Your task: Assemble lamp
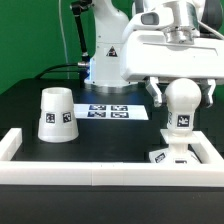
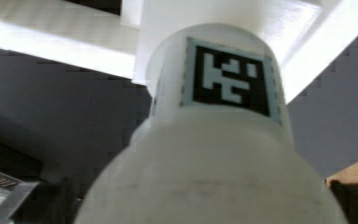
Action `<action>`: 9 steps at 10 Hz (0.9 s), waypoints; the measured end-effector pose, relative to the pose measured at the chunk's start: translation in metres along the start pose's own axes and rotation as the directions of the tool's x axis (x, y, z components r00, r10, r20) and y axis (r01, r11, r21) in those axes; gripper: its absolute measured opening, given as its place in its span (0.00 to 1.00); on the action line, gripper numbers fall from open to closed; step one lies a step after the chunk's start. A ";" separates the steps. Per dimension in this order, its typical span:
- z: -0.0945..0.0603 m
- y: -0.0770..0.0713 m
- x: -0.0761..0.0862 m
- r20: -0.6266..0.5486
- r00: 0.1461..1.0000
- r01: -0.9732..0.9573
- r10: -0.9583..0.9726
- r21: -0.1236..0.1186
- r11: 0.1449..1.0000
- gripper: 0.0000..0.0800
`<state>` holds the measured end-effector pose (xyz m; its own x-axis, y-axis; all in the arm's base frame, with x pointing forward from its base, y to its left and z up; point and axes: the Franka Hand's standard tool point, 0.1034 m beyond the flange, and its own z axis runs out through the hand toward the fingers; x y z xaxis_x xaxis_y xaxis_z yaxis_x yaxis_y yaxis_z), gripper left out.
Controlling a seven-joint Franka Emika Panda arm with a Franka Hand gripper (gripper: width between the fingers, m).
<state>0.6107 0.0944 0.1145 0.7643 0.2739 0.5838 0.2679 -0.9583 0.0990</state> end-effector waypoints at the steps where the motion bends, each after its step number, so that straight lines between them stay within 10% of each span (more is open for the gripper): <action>1: -0.002 0.001 0.000 0.009 1.000 -0.001 0.001 0.002 1.000 0.87; 9: -0.028 0.013 0.023 0.016 1.000 -0.012 0.012 0.004 1.000 0.87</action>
Offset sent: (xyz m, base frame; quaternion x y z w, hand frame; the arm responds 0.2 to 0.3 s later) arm -0.0083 -0.0070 0.0298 0.0109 -0.0362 0.0009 0.9993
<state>0.6155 0.0860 0.1517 0.7768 0.2636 0.5719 0.2611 -0.9612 0.0884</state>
